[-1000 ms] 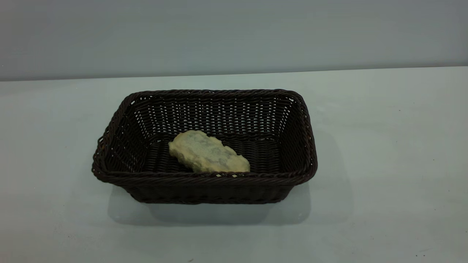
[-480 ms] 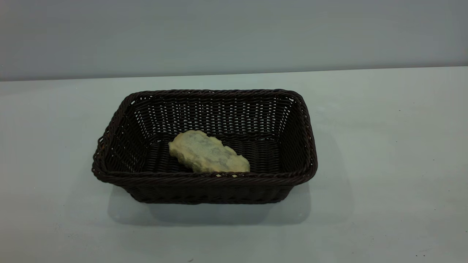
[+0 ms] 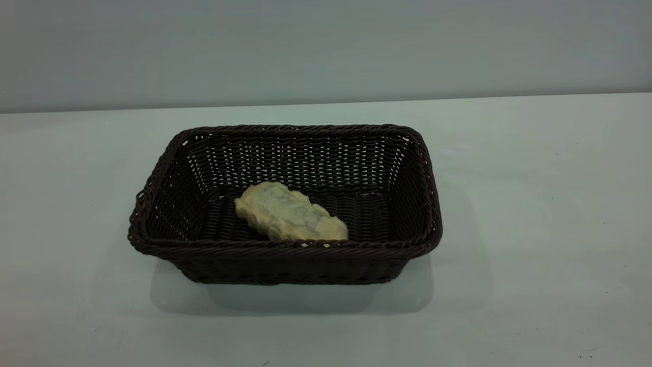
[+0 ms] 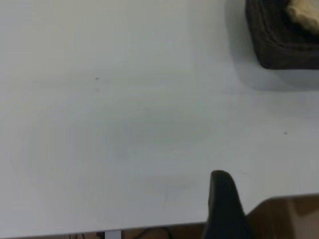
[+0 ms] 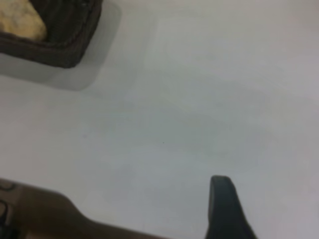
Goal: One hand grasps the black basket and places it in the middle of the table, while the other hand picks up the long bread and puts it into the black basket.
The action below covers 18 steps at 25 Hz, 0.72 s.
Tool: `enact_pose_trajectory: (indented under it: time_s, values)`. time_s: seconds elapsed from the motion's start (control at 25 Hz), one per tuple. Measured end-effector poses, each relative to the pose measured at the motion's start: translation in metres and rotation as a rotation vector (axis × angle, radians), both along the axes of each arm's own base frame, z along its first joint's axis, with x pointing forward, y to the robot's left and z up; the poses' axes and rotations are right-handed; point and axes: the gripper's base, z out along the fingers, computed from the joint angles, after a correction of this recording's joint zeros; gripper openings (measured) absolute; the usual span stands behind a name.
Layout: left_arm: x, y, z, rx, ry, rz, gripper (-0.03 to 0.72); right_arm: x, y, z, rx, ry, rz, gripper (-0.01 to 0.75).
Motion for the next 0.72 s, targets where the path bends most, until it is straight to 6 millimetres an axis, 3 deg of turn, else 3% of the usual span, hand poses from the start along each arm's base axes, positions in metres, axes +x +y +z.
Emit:
enact_pose_trajectory:
  time_s: [0.72]
  values:
    - [-0.0074, 0.0002, -0.0007, -0.004, -0.052, 0.049, 0.529, 0.0001, -0.0008, -0.0001, 0.003, 0.002, -0.125, 0.424]
